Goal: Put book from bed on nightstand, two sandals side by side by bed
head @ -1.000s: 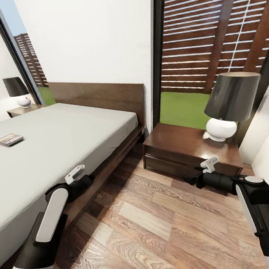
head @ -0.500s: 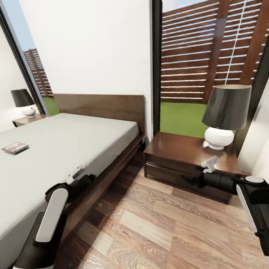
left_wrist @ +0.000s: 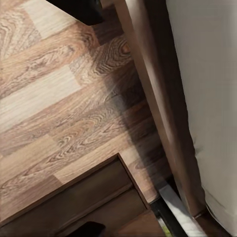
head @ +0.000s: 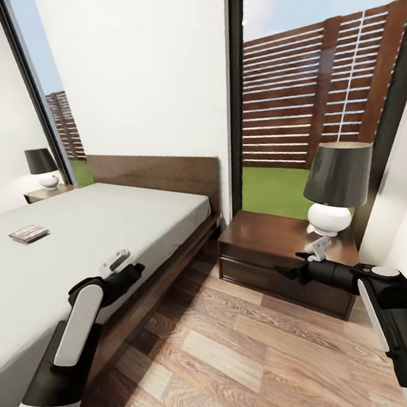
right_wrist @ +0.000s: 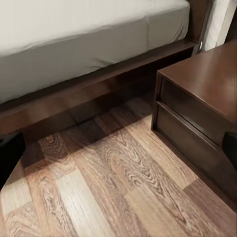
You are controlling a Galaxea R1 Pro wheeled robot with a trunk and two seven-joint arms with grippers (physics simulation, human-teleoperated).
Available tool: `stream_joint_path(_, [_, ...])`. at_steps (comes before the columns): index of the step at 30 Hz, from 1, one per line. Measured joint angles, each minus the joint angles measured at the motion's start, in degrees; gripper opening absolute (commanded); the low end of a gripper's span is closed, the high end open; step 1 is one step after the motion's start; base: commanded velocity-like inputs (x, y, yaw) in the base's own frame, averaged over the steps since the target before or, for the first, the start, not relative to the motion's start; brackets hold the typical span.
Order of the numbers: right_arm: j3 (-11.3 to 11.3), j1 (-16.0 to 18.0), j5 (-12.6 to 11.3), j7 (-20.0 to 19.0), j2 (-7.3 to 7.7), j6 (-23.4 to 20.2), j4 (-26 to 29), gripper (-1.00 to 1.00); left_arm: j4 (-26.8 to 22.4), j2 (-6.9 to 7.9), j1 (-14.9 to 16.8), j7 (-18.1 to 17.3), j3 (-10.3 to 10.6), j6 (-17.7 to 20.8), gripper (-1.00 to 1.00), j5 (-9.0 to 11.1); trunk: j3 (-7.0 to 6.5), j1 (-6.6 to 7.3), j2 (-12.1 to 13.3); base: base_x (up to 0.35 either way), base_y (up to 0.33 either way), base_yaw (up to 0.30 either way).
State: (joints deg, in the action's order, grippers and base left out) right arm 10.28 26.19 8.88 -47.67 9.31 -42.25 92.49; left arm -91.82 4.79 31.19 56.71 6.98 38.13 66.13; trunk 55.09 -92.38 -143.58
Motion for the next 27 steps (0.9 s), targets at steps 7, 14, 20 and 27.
stream_joint_path(7, [0.01,0.00,0.00,0.00,0.01,0.01,-0.01,1.00,-0.03,0.00,-0.03,0.51,-0.02,-0.01,1.00,0.00,-1.55,0.18,0.09,0.000,0.000,0.000])
stream_joint_path(14, [0.02,0.00,0.00,-0.10,0.02,0.02,0.00,1.00,-0.04,0.00,-0.04,0.85,-0.03,-0.01,1.00,0.01,-3.11,0.36,0.19,0.000,0.000,0.000])
stream_joint_path(20, [0.02,0.02,0.00,-0.16,-0.02,-0.03,0.00,1.00,-0.05,0.00,-0.04,0.88,-0.03,-0.01,1.00,0.01,-4.43,0.52,0.27,0.000,0.000,0.000])
stream_joint_path(27, [0.02,0.18,0.00,-0.17,-0.02,-0.23,0.00,1.00,-0.06,0.00,-0.03,0.88,-0.03,-0.01,1.00,0.01,-5.63,0.69,0.37,0.000,0.000,0.000])
